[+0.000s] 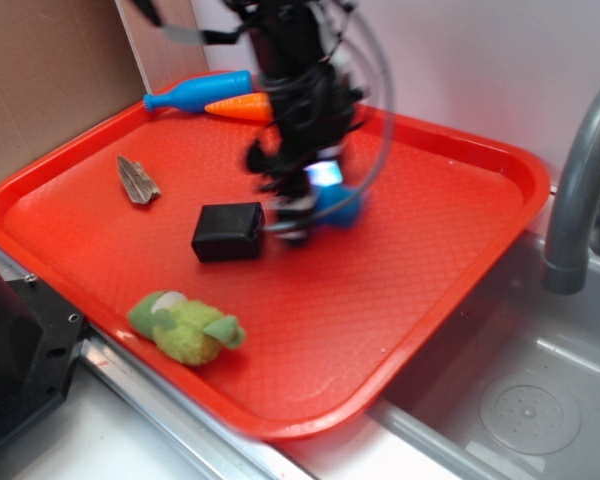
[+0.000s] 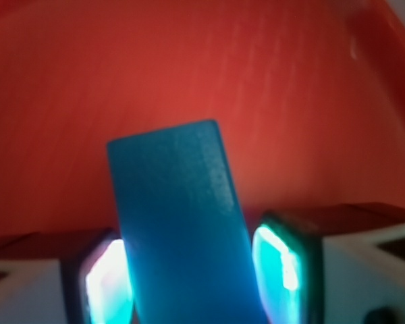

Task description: Grab the blue block.

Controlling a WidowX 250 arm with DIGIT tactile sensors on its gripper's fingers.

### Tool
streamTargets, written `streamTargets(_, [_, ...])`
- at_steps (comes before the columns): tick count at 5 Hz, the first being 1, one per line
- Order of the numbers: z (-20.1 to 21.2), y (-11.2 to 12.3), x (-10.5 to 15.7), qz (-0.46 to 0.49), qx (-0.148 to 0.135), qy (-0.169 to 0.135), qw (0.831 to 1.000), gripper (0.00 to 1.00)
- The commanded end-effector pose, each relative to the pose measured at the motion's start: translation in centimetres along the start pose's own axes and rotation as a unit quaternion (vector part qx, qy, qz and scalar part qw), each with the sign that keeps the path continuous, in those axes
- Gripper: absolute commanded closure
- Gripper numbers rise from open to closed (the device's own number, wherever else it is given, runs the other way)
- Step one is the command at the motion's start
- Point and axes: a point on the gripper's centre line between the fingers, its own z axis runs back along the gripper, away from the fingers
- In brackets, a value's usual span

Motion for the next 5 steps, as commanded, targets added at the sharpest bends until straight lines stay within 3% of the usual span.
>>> streamTargets(1, [12.1, 0.9, -6.8, 0.255, -0.002, -0.043, 0.966, 1.0])
streamTargets(2, [15.6, -0.7, -7.8, 0.373, 0.01, -0.047, 0.926, 1.0])
streamTargets(3, [18.7, -1.3, -6.8, 0.483, 0.041, -0.052, 0.873, 1.0])
streamTargets(4, [21.2, -0.9, -4.6, 0.584, 0.076, -0.03, 0.808, 1.0])
streamTargets(5, [21.7, -0.5, -4.5, 0.611, 0.082, -0.012, 0.788, 1.0])
